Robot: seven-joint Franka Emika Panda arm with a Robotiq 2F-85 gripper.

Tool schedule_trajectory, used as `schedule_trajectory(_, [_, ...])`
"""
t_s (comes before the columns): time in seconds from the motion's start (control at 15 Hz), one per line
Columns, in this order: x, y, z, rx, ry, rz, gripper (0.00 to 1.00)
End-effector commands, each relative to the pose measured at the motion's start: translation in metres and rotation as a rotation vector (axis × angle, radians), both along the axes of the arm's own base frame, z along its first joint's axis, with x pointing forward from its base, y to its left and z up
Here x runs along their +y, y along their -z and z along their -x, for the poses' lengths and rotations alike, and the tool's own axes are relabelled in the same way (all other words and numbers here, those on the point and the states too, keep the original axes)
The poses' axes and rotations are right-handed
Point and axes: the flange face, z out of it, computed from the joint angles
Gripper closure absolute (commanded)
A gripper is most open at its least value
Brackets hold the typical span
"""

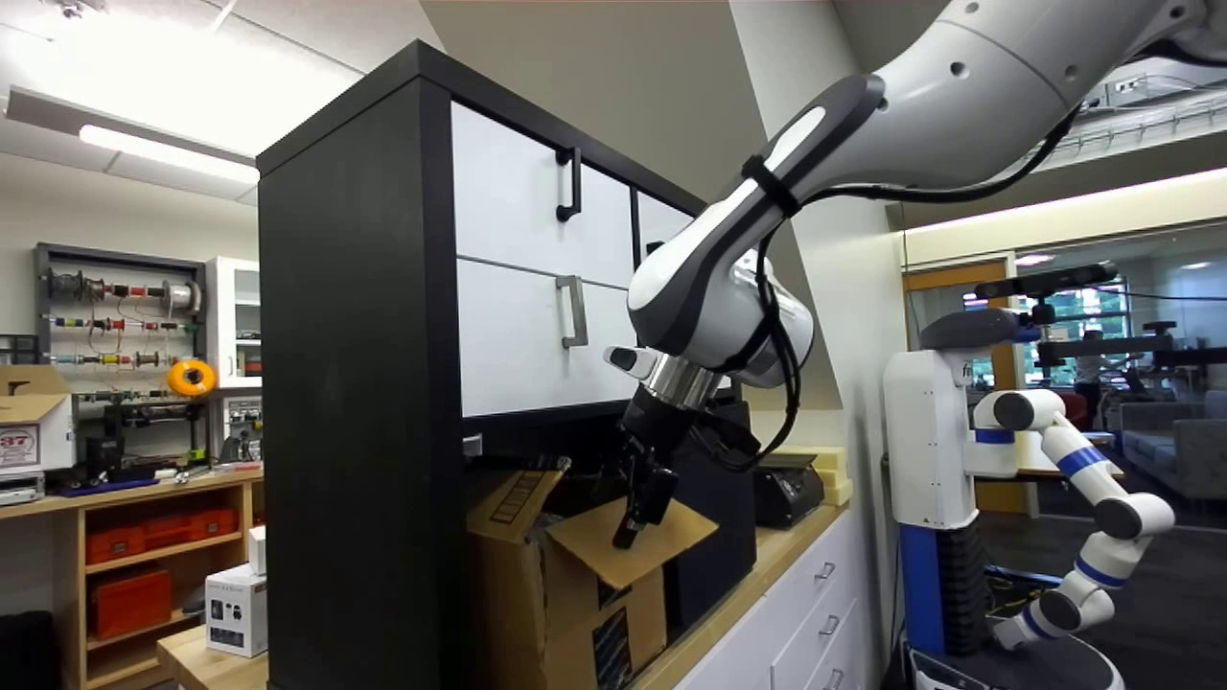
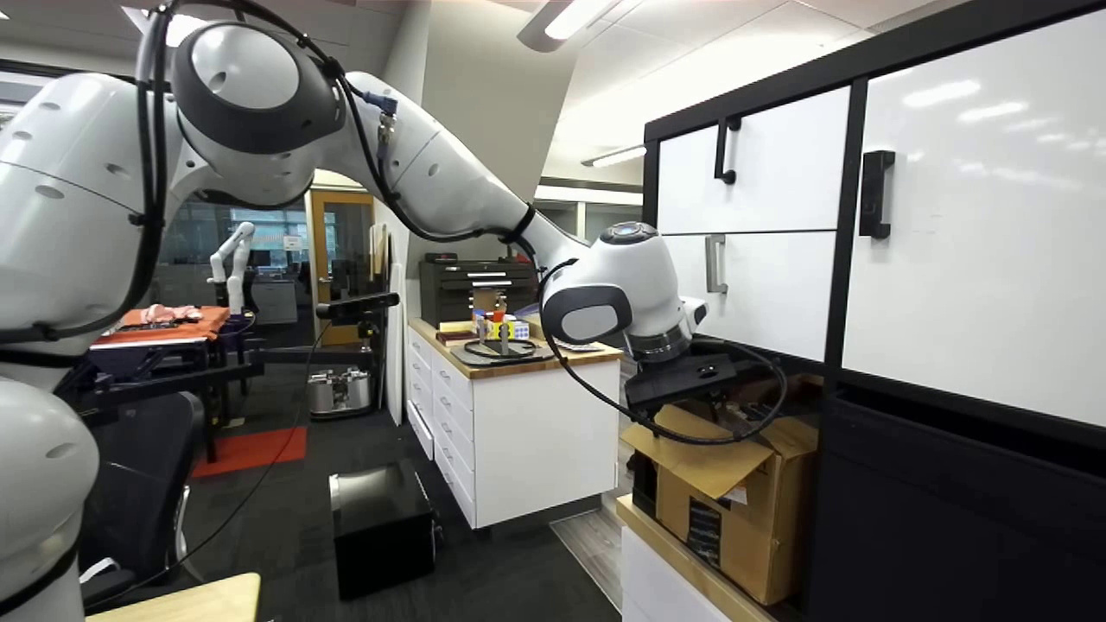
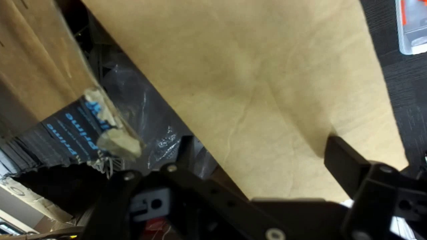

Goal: Slide out the box

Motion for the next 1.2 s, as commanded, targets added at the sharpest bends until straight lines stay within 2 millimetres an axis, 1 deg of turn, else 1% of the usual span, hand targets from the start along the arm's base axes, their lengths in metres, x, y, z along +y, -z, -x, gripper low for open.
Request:
schedule_trajectory(0.0, [-0.004,0.008,-0.013,-0.005,-0.029,-0.022,0.00])
schedule_trajectory(0.07, [-0.004,0.010,-0.013,-0.004,-0.034,-0.022,0.11])
schedule_trajectory(0.13, [-0.004,0.012,-0.014,-0.002,-0.037,-0.021,0.26])
schedule_trajectory(0.33, [-0.006,0.009,-0.014,-0.010,-0.044,-0.024,0.47])
schedule_trajectory(0.6, [-0.012,-0.001,-0.010,-0.022,-0.046,-0.027,0.71])
schedule_trajectory(0.8, [-0.017,-0.005,-0.005,-0.028,-0.042,-0.029,0.90])
schedule_trajectory(0.87, [-0.019,-0.005,-0.004,-0.028,-0.041,-0.030,0.95])
schedule_trajectory(1.0, [-0.020,-0.005,-0.002,-0.025,-0.039,-0.037,0.93])
schedule_trajectory(1.07, [-0.021,-0.005,0.000,-0.024,-0.040,-0.039,0.95])
schedule_trajectory(1.13, [-0.022,-0.005,0.003,-0.023,-0.040,-0.041,0.94])
